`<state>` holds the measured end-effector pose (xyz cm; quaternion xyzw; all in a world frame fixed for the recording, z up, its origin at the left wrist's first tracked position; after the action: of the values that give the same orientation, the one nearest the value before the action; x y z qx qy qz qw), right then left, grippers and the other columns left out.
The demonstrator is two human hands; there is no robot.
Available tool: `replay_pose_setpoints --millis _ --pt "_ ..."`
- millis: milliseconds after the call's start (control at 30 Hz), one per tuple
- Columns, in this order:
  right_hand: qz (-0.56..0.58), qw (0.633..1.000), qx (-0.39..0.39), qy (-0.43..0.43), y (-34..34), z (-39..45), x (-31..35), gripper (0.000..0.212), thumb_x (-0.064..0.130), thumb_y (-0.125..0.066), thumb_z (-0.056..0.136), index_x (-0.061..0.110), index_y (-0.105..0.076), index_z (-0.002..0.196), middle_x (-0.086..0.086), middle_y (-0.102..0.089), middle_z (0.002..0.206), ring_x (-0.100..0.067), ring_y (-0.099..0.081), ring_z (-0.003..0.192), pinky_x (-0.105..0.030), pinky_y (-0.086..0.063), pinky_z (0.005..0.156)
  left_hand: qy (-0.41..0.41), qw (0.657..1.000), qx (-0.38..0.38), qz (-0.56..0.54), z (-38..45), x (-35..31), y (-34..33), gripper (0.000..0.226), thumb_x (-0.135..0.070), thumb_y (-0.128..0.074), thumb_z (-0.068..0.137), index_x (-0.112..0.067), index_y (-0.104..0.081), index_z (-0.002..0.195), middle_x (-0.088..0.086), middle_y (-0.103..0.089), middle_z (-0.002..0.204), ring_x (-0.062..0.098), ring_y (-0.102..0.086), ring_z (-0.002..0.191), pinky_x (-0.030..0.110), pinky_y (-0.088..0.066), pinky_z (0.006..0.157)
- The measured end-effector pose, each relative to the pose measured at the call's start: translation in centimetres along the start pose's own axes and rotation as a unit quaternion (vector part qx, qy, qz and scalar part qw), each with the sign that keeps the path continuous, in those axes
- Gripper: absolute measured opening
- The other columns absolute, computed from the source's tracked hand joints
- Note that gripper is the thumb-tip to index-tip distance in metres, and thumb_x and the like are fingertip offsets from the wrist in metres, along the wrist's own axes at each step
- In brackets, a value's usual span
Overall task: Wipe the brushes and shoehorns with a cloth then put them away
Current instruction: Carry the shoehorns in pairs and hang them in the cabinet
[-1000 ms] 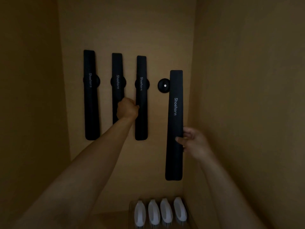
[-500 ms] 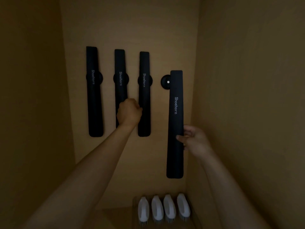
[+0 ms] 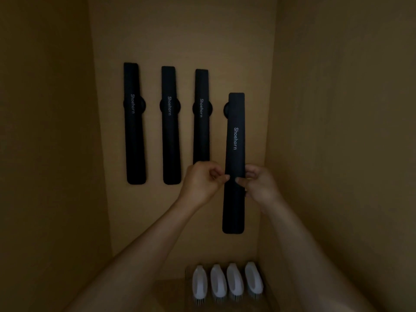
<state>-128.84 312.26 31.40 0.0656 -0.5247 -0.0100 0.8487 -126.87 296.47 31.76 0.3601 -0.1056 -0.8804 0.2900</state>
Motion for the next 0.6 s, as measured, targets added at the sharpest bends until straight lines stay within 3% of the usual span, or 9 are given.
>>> replay_pose_setpoints --millis 133,233,333,433,500,600 --pt "-0.004 1.000 0.001 0.002 -0.1 -0.1 0.3 0.034 -0.012 -0.061 0.090 0.022 -0.065 0.089 0.002 -0.065 0.085 -0.017 -0.064 0.081 -0.042 -0.056 0.080 -0.003 1.000 -0.011 0.019 0.2 0.1 -0.6 0.023 -0.018 -0.077 0.081 -0.027 -0.064 0.064 -0.008 -0.064 0.056 0.003 -0.059 0.050 0.016 -0.044 0.050" --pt "-0.001 1.000 -0.004 -0.007 0.2 -0.1 0.3 0.031 -0.012 -0.063 0.089 0.019 -0.067 0.091 0.004 -0.064 0.082 -0.008 -0.063 0.072 -0.033 -0.058 0.066 0.000 1.000 -0.021 0.023 0.6 0.0 -0.9 0.020 -0.016 -0.076 0.081 -0.022 -0.066 0.065 -0.004 -0.066 0.057 0.009 -0.064 0.053 0.022 -0.051 0.052" --pt "-0.003 1.000 -0.010 -0.018 0.7 -0.3 0.4 0.028 -0.013 -0.064 0.087 0.015 -0.064 0.088 0.001 -0.062 0.079 -0.011 -0.063 0.070 -0.023 -0.055 0.055 -0.001 0.999 -0.031 0.032 1.2 -0.4 -1.2 0.022 -0.014 -0.076 0.081 -0.022 -0.065 0.064 -0.002 -0.066 0.057 0.011 -0.065 0.054 0.023 -0.053 0.054" --pt "-0.016 0.999 -0.032 -0.023 1.4 -0.6 0.5 0.026 -0.013 -0.065 0.086 0.012 -0.061 0.091 -0.002 -0.061 0.084 -0.020 -0.061 0.082 -0.033 -0.056 0.074 -0.006 0.998 -0.042 0.053 2.4 -0.8 -1.3 0.027 -0.015 -0.076 0.080 -0.027 -0.061 0.061 -0.005 -0.065 0.056 0.008 -0.063 0.053 0.011 -0.044 0.049" --pt "-0.021 0.998 -0.054 -0.030 1.9 -0.9 0.6 0.027 -0.014 -0.064 0.085 0.009 -0.061 0.097 -0.003 -0.061 0.086 -0.021 -0.059 0.087 -0.035 -0.051 0.080 0.003 0.998 -0.037 0.054 3.5 -0.9 -1.4 0.024 -0.015 -0.075 0.082 -0.023 -0.063 0.063 -0.001 -0.066 0.058 0.012 -0.065 0.055 0.020 -0.050 0.053" --pt "-0.022 0.997 -0.069 -0.039 2.5 -1.2 0.9 0.031 -0.016 -0.061 0.086 -0.002 -0.062 0.113 -0.010 -0.062 0.092 -0.024 -0.057 0.089 -0.030 -0.048 0.075 0.018 0.998 -0.039 0.048 5.3 -1.0 -1.7 0.021 -0.012 -0.074 0.082 -0.016 -0.066 0.063 0.002 -0.067 0.059 0.017 -0.067 0.057 0.029 -0.056 0.057"
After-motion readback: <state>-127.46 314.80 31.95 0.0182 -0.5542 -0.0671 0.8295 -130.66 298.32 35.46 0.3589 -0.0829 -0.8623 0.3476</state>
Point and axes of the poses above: each hand's wrist, its own z-axis towards the middle knuckle, its own y-axis out of the back of the hand, x = y × z, the point moved 2 cm from there along z, towards the middle knuckle
